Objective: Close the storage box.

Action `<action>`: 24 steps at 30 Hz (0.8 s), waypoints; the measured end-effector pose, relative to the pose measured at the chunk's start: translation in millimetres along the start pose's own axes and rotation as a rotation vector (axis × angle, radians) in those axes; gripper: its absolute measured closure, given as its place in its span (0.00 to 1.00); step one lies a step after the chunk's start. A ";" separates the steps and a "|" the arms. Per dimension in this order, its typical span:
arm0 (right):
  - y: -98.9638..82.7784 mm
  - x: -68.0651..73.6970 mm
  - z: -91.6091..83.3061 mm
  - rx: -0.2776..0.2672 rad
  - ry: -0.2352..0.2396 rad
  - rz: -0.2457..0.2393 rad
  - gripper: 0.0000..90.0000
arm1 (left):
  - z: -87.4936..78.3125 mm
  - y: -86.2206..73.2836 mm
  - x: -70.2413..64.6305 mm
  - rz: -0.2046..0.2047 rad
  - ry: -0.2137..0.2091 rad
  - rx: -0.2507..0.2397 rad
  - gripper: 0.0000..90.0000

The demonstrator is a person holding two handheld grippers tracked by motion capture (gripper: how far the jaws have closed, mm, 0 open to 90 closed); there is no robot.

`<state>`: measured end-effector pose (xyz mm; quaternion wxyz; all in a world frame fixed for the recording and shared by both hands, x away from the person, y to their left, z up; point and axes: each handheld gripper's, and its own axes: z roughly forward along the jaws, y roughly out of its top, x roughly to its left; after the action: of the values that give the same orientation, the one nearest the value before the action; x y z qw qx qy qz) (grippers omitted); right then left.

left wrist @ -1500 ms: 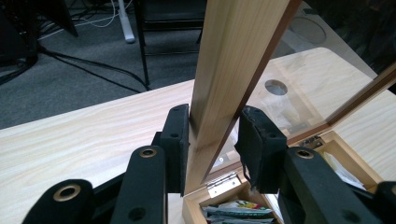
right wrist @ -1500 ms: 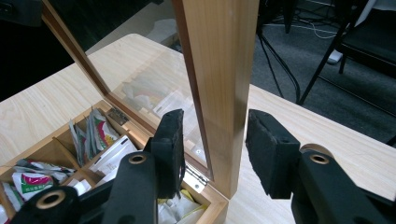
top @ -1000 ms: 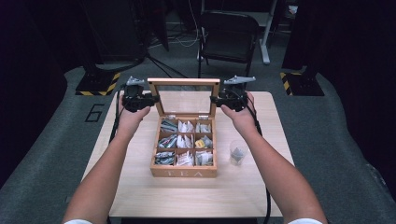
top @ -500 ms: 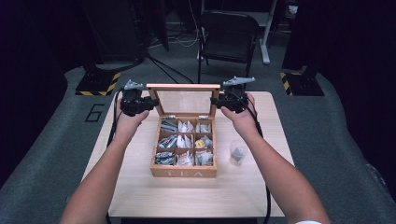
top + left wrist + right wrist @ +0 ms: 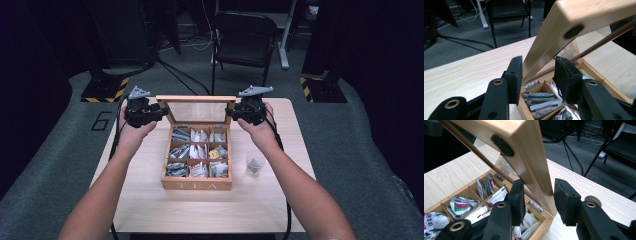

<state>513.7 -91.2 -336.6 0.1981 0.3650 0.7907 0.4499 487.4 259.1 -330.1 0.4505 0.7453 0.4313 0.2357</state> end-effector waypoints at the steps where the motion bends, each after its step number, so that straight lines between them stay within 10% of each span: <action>1: -0.5 0.2 -0.2 -0.002 0.001 -0.005 0.67 | -1.0 0.2 -1.0 0.004 0.003 -0.005 0.65; 24: -15.7 0.9 -5.7 -0.010 0.072 -0.045 0.64 | -22.9 -7.4 -13.2 0.053 -0.012 -0.027 0.66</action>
<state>503.2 -98.8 -347.0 0.1815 0.3298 0.8030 0.4621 460.4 260.2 -325.1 0.4569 0.7517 0.4055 0.2486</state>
